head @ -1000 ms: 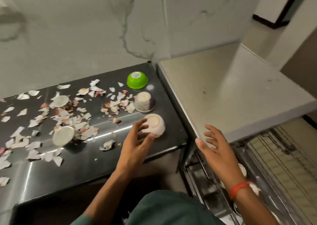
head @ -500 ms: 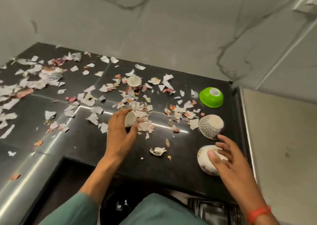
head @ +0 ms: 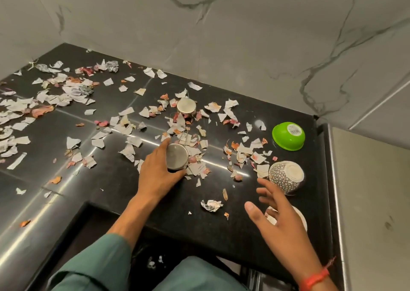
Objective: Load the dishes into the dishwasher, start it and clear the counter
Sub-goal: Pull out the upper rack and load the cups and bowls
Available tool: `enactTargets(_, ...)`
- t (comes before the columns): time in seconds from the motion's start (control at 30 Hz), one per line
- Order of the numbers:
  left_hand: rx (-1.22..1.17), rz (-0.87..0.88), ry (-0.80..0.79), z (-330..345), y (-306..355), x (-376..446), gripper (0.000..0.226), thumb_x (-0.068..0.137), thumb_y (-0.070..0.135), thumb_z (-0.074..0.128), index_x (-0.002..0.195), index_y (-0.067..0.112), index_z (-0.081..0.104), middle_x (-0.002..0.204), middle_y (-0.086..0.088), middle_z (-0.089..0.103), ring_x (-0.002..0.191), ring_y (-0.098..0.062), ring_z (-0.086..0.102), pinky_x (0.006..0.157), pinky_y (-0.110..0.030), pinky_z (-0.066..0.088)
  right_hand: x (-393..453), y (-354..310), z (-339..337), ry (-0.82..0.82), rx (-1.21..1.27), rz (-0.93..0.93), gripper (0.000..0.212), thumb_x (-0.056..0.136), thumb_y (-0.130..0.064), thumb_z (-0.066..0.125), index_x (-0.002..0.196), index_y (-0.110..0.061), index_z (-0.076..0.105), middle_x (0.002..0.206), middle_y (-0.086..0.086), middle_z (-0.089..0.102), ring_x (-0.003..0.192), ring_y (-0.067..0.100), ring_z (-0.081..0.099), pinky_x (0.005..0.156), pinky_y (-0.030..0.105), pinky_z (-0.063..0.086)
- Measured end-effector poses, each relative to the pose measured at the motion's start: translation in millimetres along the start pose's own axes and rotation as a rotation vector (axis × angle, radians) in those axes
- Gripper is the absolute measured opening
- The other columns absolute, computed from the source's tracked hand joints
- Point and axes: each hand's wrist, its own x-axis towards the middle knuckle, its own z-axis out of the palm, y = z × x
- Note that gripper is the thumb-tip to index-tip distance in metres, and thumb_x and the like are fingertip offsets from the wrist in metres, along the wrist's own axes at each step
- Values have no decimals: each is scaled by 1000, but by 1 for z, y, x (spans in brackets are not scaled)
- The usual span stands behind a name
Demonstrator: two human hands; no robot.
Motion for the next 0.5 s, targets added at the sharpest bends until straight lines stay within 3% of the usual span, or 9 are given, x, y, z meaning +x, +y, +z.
enactTargets(0.33,-138,60,61,3,10,-7,110,70,44,90,158,36,25,143,2,54,130,-25,46,101,-38,40,-1,8,0,-11,-10,40,55,84,-47,70,133,-54,47,126,-25,55,118,-9,52,100,23,43)
enactTargets(0.5,-201,165,63,12,34,-27,107,70,44,89,158,34,29,134,13,50,123,-11,42,105,-38,41,3,3,0,-5,-33,20,56,86,-46,70,136,-51,46,127,-25,54,118,-8,52,98,19,42)
